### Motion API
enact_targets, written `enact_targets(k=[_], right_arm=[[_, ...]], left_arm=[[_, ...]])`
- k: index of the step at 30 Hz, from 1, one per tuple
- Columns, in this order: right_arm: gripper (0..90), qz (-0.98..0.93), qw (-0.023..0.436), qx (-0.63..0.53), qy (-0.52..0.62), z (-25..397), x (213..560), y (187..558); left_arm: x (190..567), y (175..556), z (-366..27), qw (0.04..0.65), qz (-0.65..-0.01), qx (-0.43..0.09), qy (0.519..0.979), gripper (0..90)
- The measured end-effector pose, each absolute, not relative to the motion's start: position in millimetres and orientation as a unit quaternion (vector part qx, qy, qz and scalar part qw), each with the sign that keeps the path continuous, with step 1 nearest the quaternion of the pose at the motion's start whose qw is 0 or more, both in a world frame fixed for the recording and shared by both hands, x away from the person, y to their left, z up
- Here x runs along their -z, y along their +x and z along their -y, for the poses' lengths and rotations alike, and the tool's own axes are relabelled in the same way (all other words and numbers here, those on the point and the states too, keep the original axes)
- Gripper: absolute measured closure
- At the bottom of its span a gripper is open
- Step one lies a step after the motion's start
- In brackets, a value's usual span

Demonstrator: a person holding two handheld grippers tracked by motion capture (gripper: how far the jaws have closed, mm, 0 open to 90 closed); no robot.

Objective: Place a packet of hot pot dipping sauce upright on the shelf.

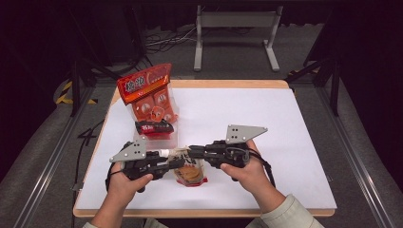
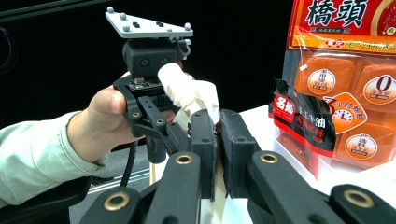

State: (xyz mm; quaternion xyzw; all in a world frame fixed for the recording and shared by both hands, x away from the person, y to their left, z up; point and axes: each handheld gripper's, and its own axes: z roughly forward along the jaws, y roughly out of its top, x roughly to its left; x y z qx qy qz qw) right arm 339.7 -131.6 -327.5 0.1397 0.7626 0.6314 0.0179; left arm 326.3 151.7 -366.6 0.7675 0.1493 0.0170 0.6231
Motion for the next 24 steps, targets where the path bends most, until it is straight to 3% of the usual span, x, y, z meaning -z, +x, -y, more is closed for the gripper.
enact_targets(k=[5, 10, 24], right_arm=[[84.2, -0.760, 0.023, -0.636, 0.131, 131, 328, 338], [77.7, -0.761, 0.034, -0.634, 0.135, 132, 328, 337], [64.5, -0.772, 0.141, -0.587, 0.201, 177, 331, 329]], left_arm=[[363, 325, -154, 0.618, -0.141, -0.030, 0.773, 85.9], [360, 325, -156, 0.605, -0.139, -0.039, 0.783, 87.1], [344, 327, -172, 0.571, -0.153, -0.041, 0.806, 87.8]])
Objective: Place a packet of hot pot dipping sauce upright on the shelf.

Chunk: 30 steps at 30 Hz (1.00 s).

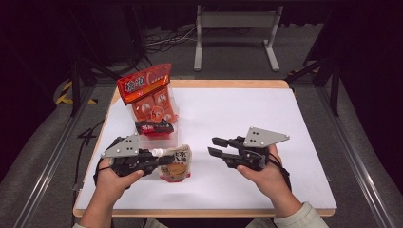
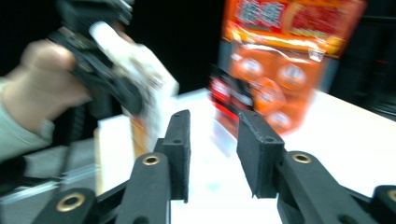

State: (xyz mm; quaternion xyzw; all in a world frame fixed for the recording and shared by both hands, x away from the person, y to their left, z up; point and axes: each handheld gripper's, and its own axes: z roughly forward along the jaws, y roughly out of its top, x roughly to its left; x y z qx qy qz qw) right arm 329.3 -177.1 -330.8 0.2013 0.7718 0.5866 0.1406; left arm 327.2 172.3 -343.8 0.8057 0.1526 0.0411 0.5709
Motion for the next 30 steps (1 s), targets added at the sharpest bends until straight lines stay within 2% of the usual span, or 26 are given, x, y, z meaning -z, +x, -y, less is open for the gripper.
enact_targets(k=[9, 24, 30], right_arm=[[60.6, -0.780, 0.196, -0.543, 0.241, 201, 339, 328], [60.3, -0.763, 0.202, -0.549, 0.274, 224, 342, 334], [60.4, -0.760, 0.206, -0.548, 0.284, 231, 344, 337]], left_arm=[[332, 329, -186, 0.578, -0.167, -0.067, 0.796, 87.8], [319, 336, -209, 0.577, -0.210, -0.125, 0.779, 87.9], [314, 334, -212, 0.583, -0.227, -0.185, 0.758, 88.1]])
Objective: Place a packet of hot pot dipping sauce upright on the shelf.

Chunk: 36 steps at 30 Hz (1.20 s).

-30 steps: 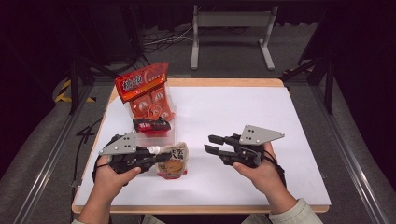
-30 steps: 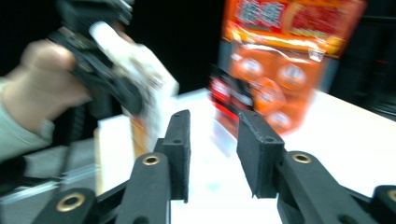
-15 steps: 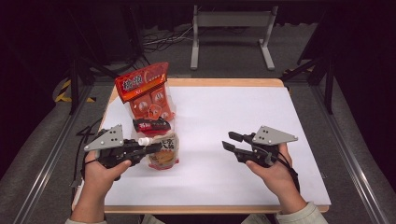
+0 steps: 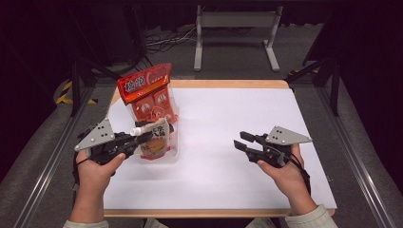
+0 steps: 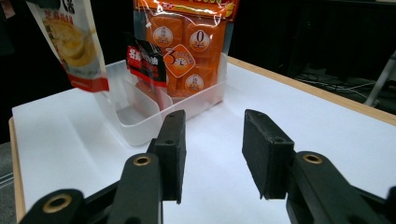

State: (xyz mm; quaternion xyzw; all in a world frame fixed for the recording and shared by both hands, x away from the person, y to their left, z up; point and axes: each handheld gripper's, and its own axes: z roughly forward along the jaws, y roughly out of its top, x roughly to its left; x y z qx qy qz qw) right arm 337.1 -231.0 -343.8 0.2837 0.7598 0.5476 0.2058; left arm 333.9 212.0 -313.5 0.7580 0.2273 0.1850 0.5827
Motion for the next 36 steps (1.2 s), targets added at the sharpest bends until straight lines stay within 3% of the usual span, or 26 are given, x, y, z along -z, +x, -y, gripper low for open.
enact_targets(k=[9, 20, 36], right_arm=[[60.7, -0.758, 0.206, -0.548, 0.288, 236, 346, 340], [61.8, -0.754, 0.198, -0.557, 0.287, 238, 346, 341], [61.8, -0.748, 0.187, -0.572, 0.281, 242, 345, 342]], left_arm=[[313, 339, -211, 0.587, -0.243, -0.230, 0.737, 88.4], [322, 350, -212, 0.593, -0.272, -0.241, 0.719, 88.6], [348, 365, -218, 0.602, -0.258, -0.208, 0.727, 88.6]])
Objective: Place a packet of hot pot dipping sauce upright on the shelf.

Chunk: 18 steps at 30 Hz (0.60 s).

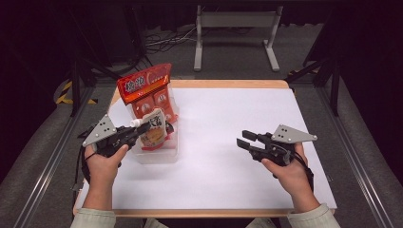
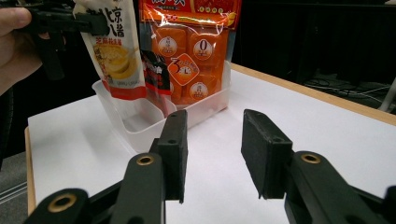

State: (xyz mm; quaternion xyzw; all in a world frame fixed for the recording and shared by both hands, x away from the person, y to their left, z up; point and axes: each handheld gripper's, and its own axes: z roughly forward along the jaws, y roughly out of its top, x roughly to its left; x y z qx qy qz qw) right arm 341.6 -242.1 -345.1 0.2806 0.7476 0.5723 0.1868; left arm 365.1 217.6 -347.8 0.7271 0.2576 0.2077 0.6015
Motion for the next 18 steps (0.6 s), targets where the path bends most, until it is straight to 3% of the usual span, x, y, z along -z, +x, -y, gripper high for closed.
enact_targets(k=[18], right_arm=[[61.3, -0.741, 0.188, -0.581, 0.280, 243, 344, 341]], left_arm=[[368, 376, -214, 0.572, -0.261, -0.157, 0.762, 88.4]])
